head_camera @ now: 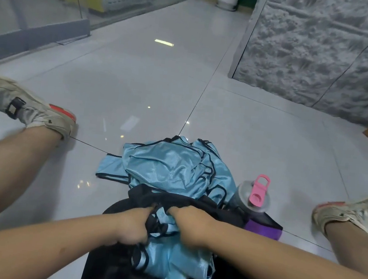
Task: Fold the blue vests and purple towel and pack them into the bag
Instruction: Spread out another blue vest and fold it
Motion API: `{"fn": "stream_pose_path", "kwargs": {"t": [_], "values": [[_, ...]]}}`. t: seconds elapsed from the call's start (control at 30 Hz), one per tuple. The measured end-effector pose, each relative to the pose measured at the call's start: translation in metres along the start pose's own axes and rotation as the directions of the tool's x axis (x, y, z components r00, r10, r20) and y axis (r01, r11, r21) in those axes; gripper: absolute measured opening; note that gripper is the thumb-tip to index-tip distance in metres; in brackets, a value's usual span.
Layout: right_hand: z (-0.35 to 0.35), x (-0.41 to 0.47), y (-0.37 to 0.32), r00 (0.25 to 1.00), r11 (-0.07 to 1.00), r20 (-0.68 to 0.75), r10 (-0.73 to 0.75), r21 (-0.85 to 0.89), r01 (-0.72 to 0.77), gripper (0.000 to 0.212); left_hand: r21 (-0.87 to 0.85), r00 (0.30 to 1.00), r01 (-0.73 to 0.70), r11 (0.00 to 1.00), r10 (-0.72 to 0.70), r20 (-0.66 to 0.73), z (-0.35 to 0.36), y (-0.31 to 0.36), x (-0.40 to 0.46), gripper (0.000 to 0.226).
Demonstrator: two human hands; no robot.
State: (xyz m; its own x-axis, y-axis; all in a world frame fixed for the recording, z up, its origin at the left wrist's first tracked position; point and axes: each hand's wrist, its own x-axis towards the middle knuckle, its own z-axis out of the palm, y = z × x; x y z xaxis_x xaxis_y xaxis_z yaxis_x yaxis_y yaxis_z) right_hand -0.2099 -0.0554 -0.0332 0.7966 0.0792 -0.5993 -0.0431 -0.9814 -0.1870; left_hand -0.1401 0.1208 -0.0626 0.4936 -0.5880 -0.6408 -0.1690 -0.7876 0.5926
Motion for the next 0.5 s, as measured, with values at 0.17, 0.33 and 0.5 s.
{"fn": "stream_pose_path", "kwargs": {"t": [0.17,0.33,0.5], "values": [[0.012,0.011,0.017,0.987,0.992,-0.125,0.101,-0.067,-0.11,0.047,0.166,0.994,0.029,0.986,-0.011,-0.112,0.005,-0.009,0.023,0.071],[0.008,0.005,0.011,0.955,0.985,-0.242,0.171,0.021,-0.171,0.037,0.544,0.98,0.01,0.839,0.101,-0.174,0.011,0.003,0.018,0.082],[0.021,-0.019,-0.001,0.951,0.988,-0.272,-0.148,-0.09,0.128,0.031,0.826,0.911,-0.228,0.516,0.413,-0.006,0.011,0.032,0.008,0.039]]}}
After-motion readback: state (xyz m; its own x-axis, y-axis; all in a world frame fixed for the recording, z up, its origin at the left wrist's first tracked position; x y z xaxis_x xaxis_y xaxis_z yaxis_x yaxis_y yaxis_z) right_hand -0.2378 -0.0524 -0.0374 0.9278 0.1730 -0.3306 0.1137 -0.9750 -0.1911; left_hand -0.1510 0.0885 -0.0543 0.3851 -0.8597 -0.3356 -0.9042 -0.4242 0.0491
